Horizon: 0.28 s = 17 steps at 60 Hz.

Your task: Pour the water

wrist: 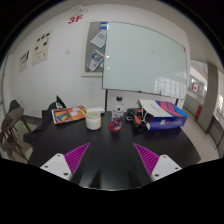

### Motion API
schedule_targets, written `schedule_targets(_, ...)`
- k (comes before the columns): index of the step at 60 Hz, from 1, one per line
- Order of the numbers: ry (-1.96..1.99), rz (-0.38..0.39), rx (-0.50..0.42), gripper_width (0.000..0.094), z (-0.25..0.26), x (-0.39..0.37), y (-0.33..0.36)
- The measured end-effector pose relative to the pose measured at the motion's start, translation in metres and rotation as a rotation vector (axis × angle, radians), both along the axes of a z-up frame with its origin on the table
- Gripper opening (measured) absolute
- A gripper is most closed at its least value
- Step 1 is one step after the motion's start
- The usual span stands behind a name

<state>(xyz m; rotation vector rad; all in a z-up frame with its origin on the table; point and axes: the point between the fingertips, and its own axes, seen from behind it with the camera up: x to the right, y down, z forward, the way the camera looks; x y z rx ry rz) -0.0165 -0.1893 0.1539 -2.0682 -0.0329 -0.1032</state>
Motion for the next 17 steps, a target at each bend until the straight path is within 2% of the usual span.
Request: schedule_targets(17,-0.008,-0.018,0.007,0.0846,0.009,-0.003,-0.037)
